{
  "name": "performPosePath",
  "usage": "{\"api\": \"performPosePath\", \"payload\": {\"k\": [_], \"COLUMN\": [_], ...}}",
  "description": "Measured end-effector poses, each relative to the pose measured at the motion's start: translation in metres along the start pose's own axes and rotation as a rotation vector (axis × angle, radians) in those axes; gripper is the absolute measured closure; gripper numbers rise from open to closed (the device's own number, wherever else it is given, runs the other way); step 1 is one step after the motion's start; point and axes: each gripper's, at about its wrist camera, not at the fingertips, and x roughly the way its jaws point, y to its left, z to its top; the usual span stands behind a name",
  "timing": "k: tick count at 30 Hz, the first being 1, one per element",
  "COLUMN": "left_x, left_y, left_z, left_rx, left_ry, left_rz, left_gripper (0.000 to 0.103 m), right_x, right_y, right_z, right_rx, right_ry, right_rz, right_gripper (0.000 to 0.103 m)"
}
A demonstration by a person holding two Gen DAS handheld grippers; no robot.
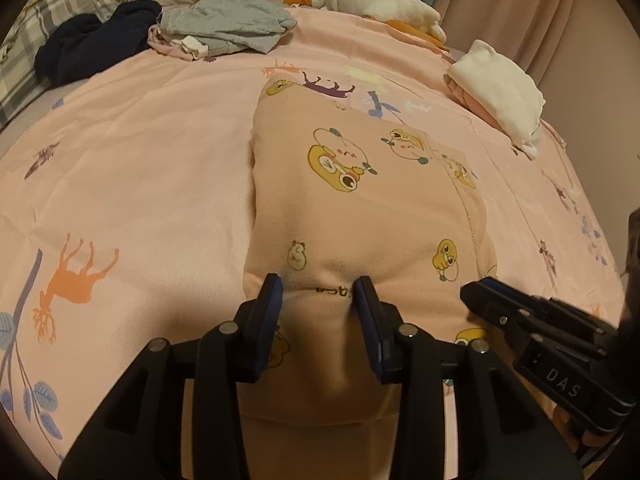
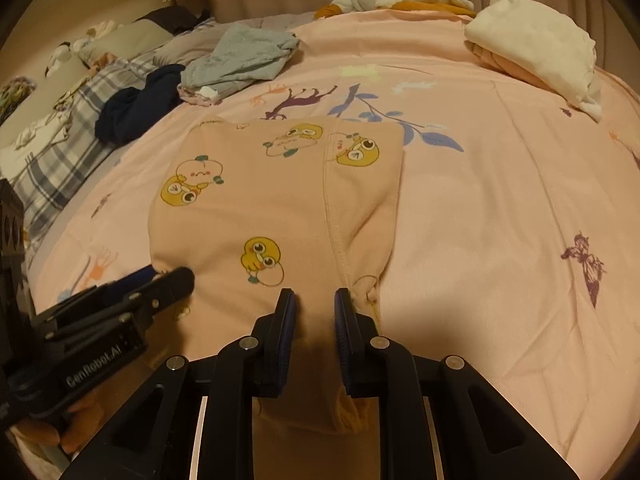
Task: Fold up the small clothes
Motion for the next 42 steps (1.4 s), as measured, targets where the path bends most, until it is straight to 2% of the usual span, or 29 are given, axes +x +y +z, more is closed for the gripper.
{"api": "performPosePath", "payload": {"k": [4, 7, 9, 12, 13, 16, 19, 20, 21, 23, 25, 28, 32, 34, 37, 40, 42], "left_x": [-0.003, -0.004, -0.005, -0.006, -0.008, -0.016, -0.035, -0.042, -0.05, -0.071, -0.093, -0.121, -0.159, -0.173, -0.187, -0.193, -0.195], "left_y": [0.005, -0.01, -0.017, -0.015, -0.014, -0.019, -0.027, -0.028, -0.029, -0.033, -0.039, -0.052, -0.063, -0.068, -0.084, -0.096, -0.104], "left_z": [-0.003, -0.003, -0.005, -0.007, -0.008, -0.009, -0.01, -0.01, -0.009, -0.009, -0.011, -0.011, -0.013, -0.013, -0.015, -0.021, -0.024], "left_rx": [-0.072, 0.011, 0.058, 0.019, 0.006, 0.038, 0.088, 0.092, 0.095, 0.106, 0.122, 0.169, 0.178, 0.18, 0.258, 0.291, 0.302], "left_ry": [-0.014, 0.003, 0.023, 0.071, 0.078, 0.1, 0.081, 0.062, 0.04, -0.028, -0.1, -0.198, -0.285, -0.321, -0.351, -0.38, -0.384], "left_rz": [-0.023, 0.039, 0.078, 0.116, 0.12, 0.122, 0.164, 0.171, 0.173, 0.153, 0.14, 0.165, 0.167, 0.182, 0.185, 0.193, 0.2], "left_gripper": [0.064, 0.063, 0.058, 0.048, 0.047, 0.038, 0.029, 0.023, 0.012, 0.0, 0.0, 0.0, 0.0, 0.0, 0.0, 0.0, 0.0], "right_x": [0.0, -0.002, -0.003, -0.005, -0.007, -0.011, -0.028, -0.034, -0.04, -0.062, -0.08, -0.105, -0.139, -0.152, -0.169, -0.183, -0.189], "right_y": [0.001, 0.007, 0.009, 0.009, 0.009, 0.003, -0.004, -0.005, -0.007, -0.01, -0.01, -0.005, -0.001, -0.007, -0.011, -0.012, -0.011], "right_z": [-0.003, -0.008, -0.01, -0.009, -0.009, -0.013, -0.015, -0.014, -0.013, -0.01, -0.009, -0.01, -0.012, -0.012, -0.013, -0.016, -0.018], "right_rx": [0.002, -0.041, -0.05, -0.044, -0.038, 0.017, 0.051, 0.055, 0.061, 0.088, 0.103, 0.082, 0.073, 0.099, 0.151, 0.179, 0.184], "right_ry": [0.009, 0.026, 0.037, 0.077, 0.105, 0.211, 0.219, 0.215, 0.203, 0.126, 0.07, 0.008, -0.054, -0.093, -0.136, -0.183, -0.203], "right_rz": [-0.008, -0.032, -0.041, -0.05, -0.053, -0.112, -0.091, -0.106, -0.12, -0.144, -0.156, -0.186, -0.184, -0.15, -0.085, -0.018, -0.019], "right_gripper": [0.086, 0.085, 0.083, 0.08, 0.074, 0.042, 0.041, 0.041, 0.038, 0.022, 0.017, 0.011, 0.011, 0.011, 0.008, 0.006, 0.006]}}
